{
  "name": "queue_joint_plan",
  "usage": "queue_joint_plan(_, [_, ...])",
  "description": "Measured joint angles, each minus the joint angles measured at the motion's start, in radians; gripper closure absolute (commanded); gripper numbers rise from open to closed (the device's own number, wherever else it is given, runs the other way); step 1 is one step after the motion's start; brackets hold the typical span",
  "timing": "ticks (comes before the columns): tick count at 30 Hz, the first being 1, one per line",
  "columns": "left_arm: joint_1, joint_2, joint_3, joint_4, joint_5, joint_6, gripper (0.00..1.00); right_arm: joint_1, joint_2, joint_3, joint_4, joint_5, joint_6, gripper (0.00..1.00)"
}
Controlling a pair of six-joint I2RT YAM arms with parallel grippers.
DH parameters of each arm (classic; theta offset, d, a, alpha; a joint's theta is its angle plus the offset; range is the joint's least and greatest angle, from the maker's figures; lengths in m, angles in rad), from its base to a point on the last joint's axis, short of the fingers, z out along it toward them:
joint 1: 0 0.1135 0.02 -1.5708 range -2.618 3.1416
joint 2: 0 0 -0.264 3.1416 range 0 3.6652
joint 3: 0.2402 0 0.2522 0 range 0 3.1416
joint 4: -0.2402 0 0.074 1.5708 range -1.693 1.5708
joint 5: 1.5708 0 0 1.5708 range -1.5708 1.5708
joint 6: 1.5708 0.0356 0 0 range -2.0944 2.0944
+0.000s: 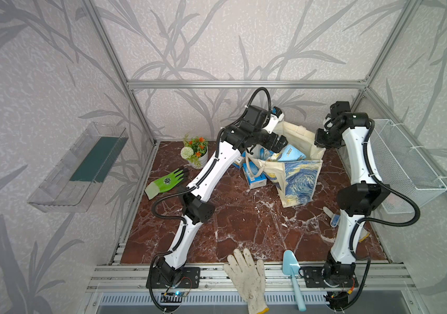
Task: Put tissues into the canvas bag
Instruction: Place the pack of facial tissues in the canvas bag, then adjust the canvas bag at the center of the board.
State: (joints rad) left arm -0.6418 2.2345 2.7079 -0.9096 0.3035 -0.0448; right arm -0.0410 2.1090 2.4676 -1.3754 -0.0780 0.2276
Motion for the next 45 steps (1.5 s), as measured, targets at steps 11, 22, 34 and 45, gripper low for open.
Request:
queue_joint_plan(11, [0.198,-0.171,-0.365,-0.001,0.016,-0.171,0.08,0.0,0.0,0.006,-0.001,0.002,0.008,0.96])
queue_joint_plan(22, [0.212,-0.136,-0.581,0.032,0.164,-0.331,0.47,0.0,0.0,0.007,-0.002,-0.002,0.008,0.96])
queue_joint_plan(34, [0.213,-0.039,-0.509,0.095,0.3,-0.379,1.0,0.0,0.0,0.007,-0.003,-0.001,0.008,0.96])
queue_joint_plan(45, [0.167,0.01,-0.278,0.08,0.434,-0.377,1.0,0.0,0.0,0.009,-0.028,0.062,0.003,0.96])
